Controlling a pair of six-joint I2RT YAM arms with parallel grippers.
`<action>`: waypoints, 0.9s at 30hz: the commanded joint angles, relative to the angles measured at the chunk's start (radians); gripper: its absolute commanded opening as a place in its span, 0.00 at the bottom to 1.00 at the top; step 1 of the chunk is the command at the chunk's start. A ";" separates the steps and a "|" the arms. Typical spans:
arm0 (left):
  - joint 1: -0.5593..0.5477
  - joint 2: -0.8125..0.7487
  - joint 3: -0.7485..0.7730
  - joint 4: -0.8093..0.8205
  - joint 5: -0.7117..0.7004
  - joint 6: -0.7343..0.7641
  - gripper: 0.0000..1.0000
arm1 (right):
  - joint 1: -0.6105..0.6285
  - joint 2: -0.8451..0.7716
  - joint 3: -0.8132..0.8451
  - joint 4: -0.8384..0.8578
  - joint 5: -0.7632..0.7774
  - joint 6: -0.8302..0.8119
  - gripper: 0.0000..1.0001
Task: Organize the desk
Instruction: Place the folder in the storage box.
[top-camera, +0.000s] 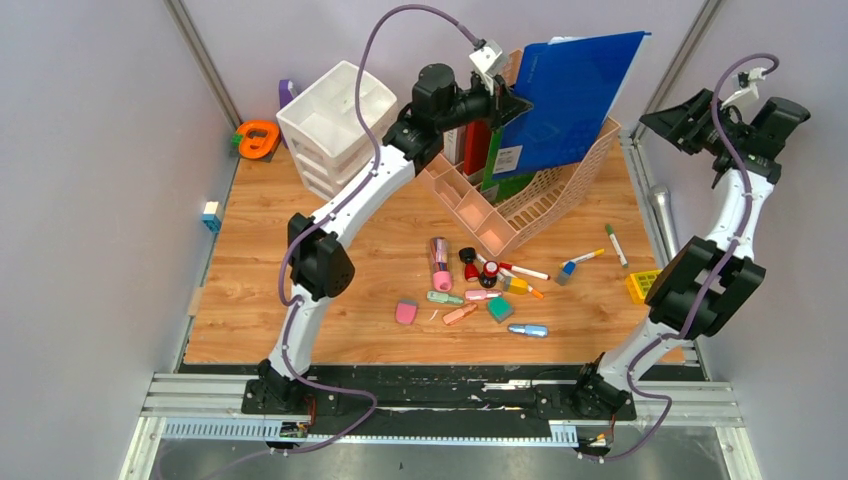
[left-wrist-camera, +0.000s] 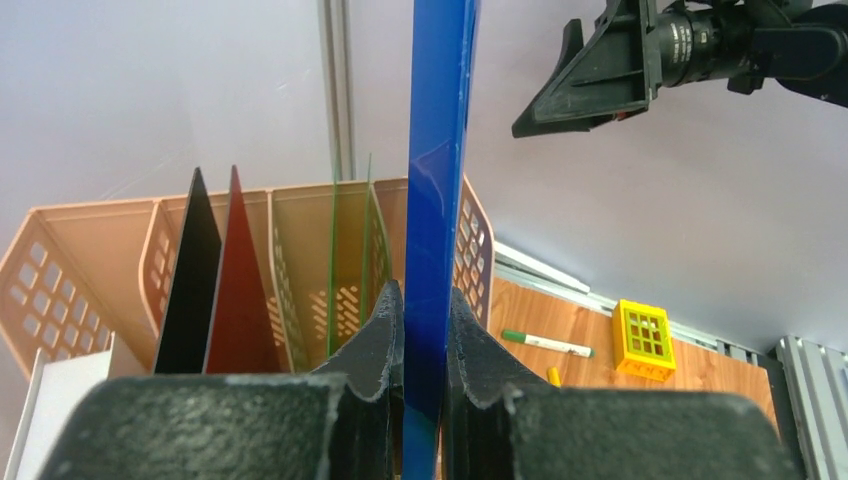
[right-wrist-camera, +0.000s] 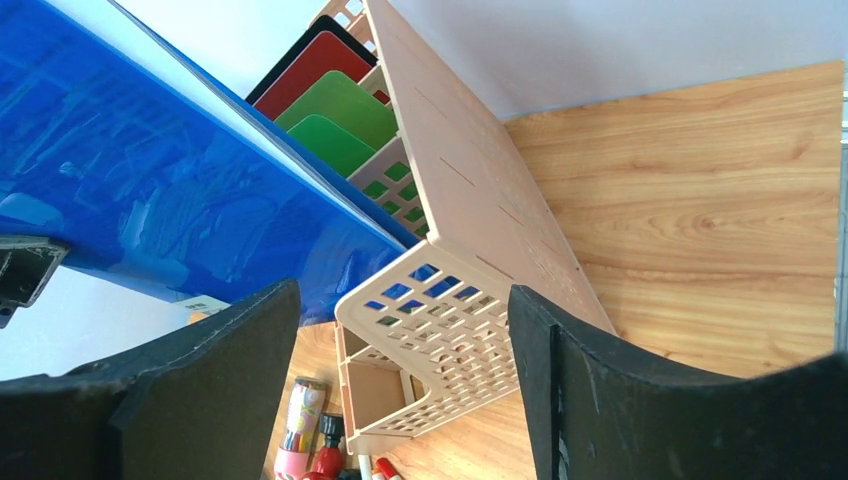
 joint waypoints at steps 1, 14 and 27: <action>-0.023 -0.008 0.028 0.207 0.013 -0.022 0.00 | -0.008 -0.058 -0.048 0.029 -0.031 -0.001 0.77; -0.079 0.038 -0.137 0.377 -0.052 -0.058 0.00 | -0.008 -0.122 -0.139 0.020 -0.022 -0.044 0.77; -0.102 0.057 -0.380 0.497 -0.096 -0.068 0.00 | -0.004 -0.144 -0.222 0.014 -0.023 -0.069 0.77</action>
